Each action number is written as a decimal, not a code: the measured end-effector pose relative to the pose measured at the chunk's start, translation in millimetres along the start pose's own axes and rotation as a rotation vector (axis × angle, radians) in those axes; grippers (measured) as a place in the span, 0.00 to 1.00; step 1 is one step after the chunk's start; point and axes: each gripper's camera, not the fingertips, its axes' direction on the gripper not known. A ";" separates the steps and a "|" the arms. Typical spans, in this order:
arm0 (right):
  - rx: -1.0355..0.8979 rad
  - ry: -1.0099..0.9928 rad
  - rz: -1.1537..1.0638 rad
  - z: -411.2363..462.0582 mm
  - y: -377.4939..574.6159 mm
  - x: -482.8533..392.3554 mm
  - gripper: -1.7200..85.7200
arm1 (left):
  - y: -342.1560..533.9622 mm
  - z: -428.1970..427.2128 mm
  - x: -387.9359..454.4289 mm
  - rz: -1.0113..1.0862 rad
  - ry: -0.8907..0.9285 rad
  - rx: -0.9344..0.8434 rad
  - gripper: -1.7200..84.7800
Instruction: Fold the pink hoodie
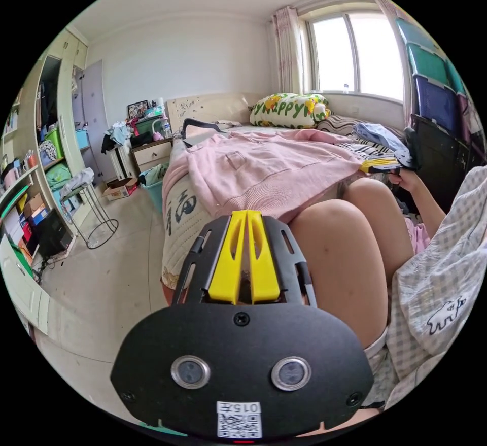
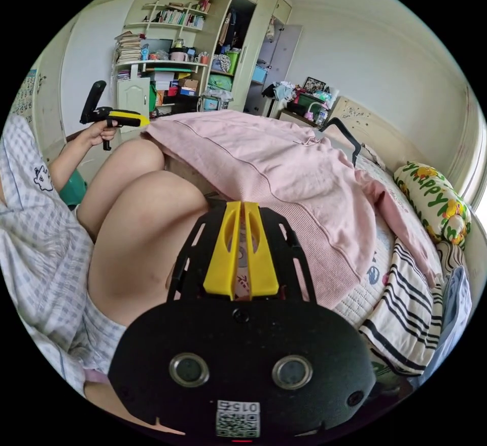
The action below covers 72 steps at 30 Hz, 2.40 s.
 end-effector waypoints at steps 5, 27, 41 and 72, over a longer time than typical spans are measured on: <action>-0.132 -0.011 -0.018 18.2 -7.4 2.7 0.04 | 8.3 17.4 -0.2 0.005 -0.046 -0.094 0.02; -0.035 -0.017 0.629 -59.6 41.4 181.1 0.06 | 13.9 36.0 -87.8 -0.375 0.141 -0.034 0.04; -0.004 0.321 0.914 -145.0 5.6 415.9 0.12 | -2.6 52.0 -85.2 -0.299 0.059 -0.092 0.03; -0.025 0.973 0.725 -79.5 -134.6 539.3 0.06 | 8.2 51.1 -137.6 -0.497 0.165 -0.117 0.03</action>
